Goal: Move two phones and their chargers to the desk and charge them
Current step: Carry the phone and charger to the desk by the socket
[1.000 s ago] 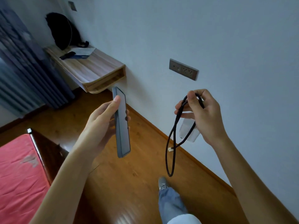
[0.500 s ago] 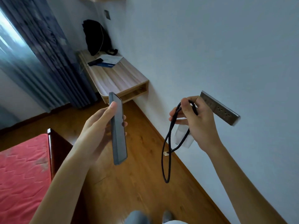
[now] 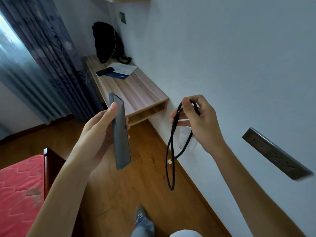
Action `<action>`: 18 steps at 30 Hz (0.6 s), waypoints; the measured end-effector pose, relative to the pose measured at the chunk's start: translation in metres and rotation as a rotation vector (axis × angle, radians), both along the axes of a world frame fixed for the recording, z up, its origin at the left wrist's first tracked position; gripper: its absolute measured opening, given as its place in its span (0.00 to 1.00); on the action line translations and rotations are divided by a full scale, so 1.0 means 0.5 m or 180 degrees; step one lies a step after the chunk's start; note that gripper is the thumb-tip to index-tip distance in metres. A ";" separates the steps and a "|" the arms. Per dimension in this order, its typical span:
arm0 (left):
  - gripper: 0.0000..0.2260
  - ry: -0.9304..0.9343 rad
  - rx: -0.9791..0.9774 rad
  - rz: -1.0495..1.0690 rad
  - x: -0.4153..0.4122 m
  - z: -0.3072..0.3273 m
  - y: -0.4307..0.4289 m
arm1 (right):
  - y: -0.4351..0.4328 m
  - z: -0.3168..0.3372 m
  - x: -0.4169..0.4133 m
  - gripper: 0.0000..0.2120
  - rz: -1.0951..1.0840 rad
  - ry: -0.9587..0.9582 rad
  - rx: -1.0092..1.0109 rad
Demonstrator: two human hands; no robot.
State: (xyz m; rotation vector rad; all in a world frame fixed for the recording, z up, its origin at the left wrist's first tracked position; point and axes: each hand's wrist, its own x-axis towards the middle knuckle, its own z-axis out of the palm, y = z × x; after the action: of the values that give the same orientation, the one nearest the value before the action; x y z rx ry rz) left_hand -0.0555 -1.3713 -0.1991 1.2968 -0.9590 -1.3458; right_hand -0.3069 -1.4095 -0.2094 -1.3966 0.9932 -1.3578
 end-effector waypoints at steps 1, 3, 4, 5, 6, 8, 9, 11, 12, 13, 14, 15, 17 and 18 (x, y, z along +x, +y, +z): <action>0.25 -0.0013 -0.0028 0.0013 0.024 0.002 -0.030 | -0.028 0.006 0.022 0.13 0.0000 -0.0007 -0.0022; 0.26 -0.0057 -0.0024 0.0046 0.075 0.010 -0.088 | -0.082 0.016 0.071 0.16 -0.0001 -0.0031 -0.0029; 0.27 -0.0101 0.0002 0.0059 0.100 0.014 -0.115 | -0.108 0.019 0.096 0.16 -0.0013 -0.0044 -0.0023; 0.28 -0.0141 0.0023 0.0066 0.126 0.019 -0.141 | -0.133 0.022 0.122 0.17 -0.0033 -0.0048 -0.0019; 0.28 -0.0150 0.0031 0.0068 0.151 0.023 -0.165 | -0.158 0.024 0.147 0.16 -0.0050 -0.0051 -0.0015; 0.28 -0.0103 0.0028 0.0093 0.198 0.029 -0.208 | -0.204 0.027 0.197 0.16 -0.0041 -0.0084 -0.0007; 0.28 -0.0087 0.0035 0.0116 0.220 0.032 -0.227 | -0.225 0.027 0.221 0.16 -0.0020 -0.0091 -0.0003; 0.28 -0.0057 0.0061 0.0137 0.262 0.035 -0.258 | -0.264 0.027 0.269 0.16 0.0026 -0.0036 0.0015; 0.27 -0.0042 0.0075 0.0135 0.282 0.035 -0.273 | -0.283 0.026 0.292 0.16 0.0054 -0.0002 0.0031; 0.25 -0.0037 0.0084 0.0128 0.302 0.033 -0.286 | -0.304 0.024 0.315 0.17 0.0082 0.0022 0.0041; 0.23 -0.0039 0.0089 0.0122 0.322 0.030 -0.301 | -0.326 0.021 0.337 0.18 0.0113 0.0035 0.0049; 0.21 -0.0041 0.0098 0.0126 0.342 0.026 -0.315 | -0.348 0.018 0.359 0.18 0.0146 0.0046 0.0059; 0.21 -0.0011 0.0130 0.0176 0.381 0.015 -0.347 | -0.393 0.010 0.401 0.18 0.0223 0.0072 0.0065; 0.22 0.0028 0.0144 0.0219 0.400 0.007 -0.365 | -0.416 0.004 0.421 0.17 0.0273 0.0087 0.0060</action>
State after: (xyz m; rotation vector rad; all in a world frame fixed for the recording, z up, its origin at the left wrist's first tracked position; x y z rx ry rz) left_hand 0.1446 -1.5539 -0.1955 1.3451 -0.8746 -1.3259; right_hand -0.0965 -1.6175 -0.2071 -1.4309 0.9508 -1.2666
